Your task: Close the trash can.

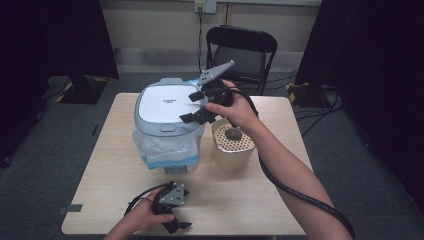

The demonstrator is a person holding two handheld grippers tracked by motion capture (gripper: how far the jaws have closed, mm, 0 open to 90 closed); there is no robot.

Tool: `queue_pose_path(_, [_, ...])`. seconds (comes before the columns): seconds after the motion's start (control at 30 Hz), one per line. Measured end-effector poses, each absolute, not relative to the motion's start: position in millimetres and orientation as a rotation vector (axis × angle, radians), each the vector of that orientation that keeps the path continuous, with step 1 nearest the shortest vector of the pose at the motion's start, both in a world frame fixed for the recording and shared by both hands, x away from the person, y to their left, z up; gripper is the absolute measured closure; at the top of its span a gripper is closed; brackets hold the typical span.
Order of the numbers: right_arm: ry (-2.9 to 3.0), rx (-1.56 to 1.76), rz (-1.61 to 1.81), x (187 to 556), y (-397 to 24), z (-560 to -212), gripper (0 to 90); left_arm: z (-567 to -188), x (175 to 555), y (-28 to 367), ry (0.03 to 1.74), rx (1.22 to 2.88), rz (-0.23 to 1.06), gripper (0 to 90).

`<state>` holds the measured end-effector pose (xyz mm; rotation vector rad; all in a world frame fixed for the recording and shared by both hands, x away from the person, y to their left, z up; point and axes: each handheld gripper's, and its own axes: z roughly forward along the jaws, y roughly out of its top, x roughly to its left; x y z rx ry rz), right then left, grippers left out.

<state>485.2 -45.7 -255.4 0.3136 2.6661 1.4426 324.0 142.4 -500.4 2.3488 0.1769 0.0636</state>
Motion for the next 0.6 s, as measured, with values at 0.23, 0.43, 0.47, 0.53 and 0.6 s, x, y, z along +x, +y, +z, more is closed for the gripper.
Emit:
queue_pose_path(0.23, [2.655, 0.317, 1.44, 477, -61, -253, 14.5, -500, 324, 142, 0.177, 2.352, 0.064, 0.0])
queue_pose_path(0.43, [2.653, 0.327, 1.443, 473, -72, -255, 14.5, -500, 324, 142, 0.177, 2.352, 0.064, 0.0])
queue_pose_path(0.47, [2.654, 0.329, 1.44, 472, -74, -255, 14.5, -500, 324, 142, 0.176, 2.352, 0.065, 0.0])
queue_pose_path(0.53, [2.651, 0.326, 1.449, 470, -77, -256, 14.5, -500, 324, 142, 0.177, 2.352, 0.064, 0.0])
queue_pose_path(0.6, [2.648, 0.328, 1.446, 468, -81, -257, 14.5, -500, 324, 142, 0.177, 2.352, 0.063, 0.0])
